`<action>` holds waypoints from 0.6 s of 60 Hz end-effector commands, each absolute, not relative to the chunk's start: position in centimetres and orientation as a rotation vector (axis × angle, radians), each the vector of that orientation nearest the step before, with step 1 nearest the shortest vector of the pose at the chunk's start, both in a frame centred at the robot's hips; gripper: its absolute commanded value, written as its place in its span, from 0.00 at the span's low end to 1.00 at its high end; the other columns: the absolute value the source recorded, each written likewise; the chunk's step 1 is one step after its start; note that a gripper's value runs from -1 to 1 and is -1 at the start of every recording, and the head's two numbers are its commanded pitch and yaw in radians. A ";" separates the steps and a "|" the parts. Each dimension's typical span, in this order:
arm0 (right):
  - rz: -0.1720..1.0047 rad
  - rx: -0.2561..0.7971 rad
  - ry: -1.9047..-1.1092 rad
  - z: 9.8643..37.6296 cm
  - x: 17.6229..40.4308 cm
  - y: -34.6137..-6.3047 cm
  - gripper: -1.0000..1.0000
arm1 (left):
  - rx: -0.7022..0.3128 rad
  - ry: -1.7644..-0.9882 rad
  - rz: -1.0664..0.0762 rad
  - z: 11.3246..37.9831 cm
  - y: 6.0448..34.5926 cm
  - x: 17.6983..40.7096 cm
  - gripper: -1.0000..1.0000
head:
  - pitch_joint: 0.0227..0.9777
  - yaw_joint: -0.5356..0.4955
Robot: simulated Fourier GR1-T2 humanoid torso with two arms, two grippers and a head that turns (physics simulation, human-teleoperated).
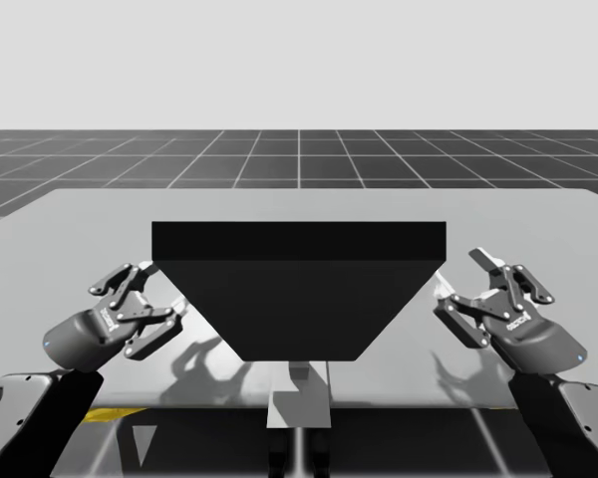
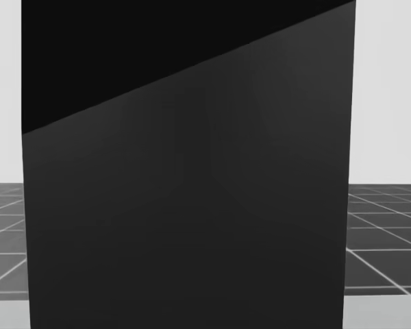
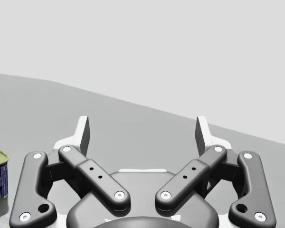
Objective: Reach around the screen and pick up the object behind it.
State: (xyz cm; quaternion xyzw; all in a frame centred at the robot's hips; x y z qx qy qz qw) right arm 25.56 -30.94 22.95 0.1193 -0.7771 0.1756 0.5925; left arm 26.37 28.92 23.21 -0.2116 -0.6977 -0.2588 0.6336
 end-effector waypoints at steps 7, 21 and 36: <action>0.642 0.462 -1.792 22.8 22.3 -31.5 0.00 | -0.595 -1.504 -0.744 23.2 30.6 25.2 0.00 | 0.07 0.49; 0.798 0.555 -1.763 21.9 21.2 -31.8 0.00 | -0.624 -1.410 -0.893 23.0 30.1 25.4 0.00 | 0.07 0.49; 0.869 0.566 -1.742 20.7 21.6 -31.6 0.00 | -0.660 -1.362 -0.948 22.4 29.3 27.0 0.00 | 0.07 0.49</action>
